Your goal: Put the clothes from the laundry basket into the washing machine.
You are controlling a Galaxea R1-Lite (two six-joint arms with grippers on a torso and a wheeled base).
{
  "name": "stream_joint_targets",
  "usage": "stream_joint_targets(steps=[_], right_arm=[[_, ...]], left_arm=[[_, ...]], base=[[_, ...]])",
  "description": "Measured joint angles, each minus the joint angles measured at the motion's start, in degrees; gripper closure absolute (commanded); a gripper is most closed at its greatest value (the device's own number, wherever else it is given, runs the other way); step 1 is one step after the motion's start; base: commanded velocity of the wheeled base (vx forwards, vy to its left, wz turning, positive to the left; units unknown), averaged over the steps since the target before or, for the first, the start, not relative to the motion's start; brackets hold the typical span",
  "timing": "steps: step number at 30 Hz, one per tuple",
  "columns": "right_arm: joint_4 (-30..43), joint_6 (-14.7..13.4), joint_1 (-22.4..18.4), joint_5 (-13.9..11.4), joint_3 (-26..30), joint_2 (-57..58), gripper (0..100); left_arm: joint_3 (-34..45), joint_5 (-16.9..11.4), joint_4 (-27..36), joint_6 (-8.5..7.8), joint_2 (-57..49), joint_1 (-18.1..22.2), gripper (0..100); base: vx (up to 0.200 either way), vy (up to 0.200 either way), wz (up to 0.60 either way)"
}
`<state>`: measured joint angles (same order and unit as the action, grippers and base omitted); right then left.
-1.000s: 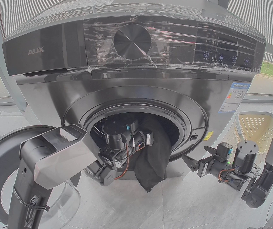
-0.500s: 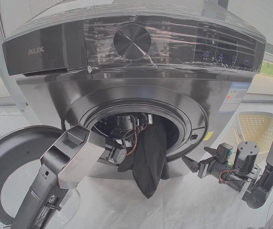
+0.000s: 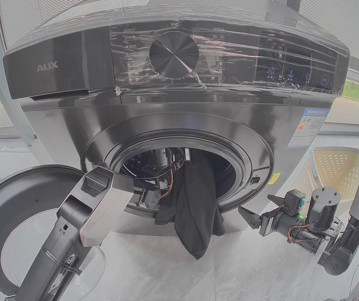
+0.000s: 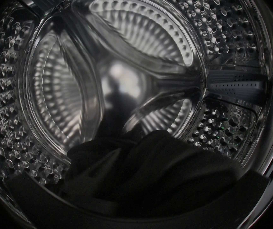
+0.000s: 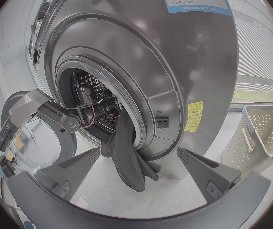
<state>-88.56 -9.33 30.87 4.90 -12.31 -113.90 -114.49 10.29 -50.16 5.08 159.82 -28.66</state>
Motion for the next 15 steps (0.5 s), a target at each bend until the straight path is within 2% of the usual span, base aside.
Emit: stream_joint_targets(steps=[6,15], right_arm=[[-0.01,0.00,0.02,0.02,0.00,0.04,0],[0.00,0.07,0.02,0.02,0.00,0.12,0]], left_arm=[[4.83,-0.57,2.93,0.16,-3.73,-0.37,0],[25.88,-4.57,20.61,0.30,-16.85,-0.94,0]], base=[[0.000,0.000,0.00],[0.000,0.000,0.00]])
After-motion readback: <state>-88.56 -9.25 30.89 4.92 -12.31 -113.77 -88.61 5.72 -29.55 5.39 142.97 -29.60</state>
